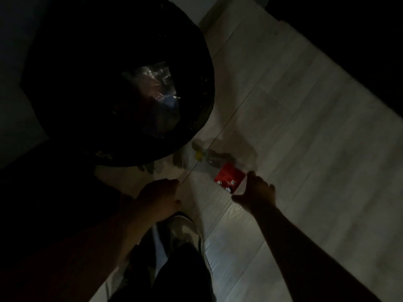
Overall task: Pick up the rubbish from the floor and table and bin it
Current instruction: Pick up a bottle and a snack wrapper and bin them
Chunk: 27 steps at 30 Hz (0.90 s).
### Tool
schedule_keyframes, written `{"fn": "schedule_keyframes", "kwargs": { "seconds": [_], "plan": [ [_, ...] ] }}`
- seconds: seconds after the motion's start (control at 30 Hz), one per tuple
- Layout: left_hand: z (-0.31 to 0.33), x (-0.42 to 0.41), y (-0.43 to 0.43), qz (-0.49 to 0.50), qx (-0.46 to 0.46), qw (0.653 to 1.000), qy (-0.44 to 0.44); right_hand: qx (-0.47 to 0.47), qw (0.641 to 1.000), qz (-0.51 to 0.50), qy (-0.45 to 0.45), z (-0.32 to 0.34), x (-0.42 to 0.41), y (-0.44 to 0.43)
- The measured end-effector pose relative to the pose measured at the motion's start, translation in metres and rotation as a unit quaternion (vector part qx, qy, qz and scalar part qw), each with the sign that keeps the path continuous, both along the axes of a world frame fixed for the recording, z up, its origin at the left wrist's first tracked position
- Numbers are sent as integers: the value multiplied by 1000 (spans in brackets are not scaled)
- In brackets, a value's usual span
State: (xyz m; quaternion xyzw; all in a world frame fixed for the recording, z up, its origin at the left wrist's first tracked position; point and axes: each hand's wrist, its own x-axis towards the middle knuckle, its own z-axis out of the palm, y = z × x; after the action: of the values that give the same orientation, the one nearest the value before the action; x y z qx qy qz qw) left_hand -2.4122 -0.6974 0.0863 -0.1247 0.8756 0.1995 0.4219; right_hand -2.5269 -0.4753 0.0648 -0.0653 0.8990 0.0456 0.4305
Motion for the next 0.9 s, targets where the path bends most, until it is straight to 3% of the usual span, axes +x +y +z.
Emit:
{"fn": "schedule_keyframes", "kwargs": {
  "seconds": [0.1,0.33,0.53,0.8,0.9],
  "plan": [
    [54,22,-2,25,28,999,-2,-39,997,-62,-12,53,31,-5],
    [190,83,-19,153,47,987,-27,-90,991,-89,-41,200,92,-43],
    [289,143,-57,250,51,966,-37,-111,992,-24,-57,297,134,-104],
    [372,230,-102,359,-4,933,-25,-128,980,68,-140,366,180,-203],
    [400,252,-108,427,-14,904,-17,-194,962,42,-190,394,191,-237]
  ]
}}
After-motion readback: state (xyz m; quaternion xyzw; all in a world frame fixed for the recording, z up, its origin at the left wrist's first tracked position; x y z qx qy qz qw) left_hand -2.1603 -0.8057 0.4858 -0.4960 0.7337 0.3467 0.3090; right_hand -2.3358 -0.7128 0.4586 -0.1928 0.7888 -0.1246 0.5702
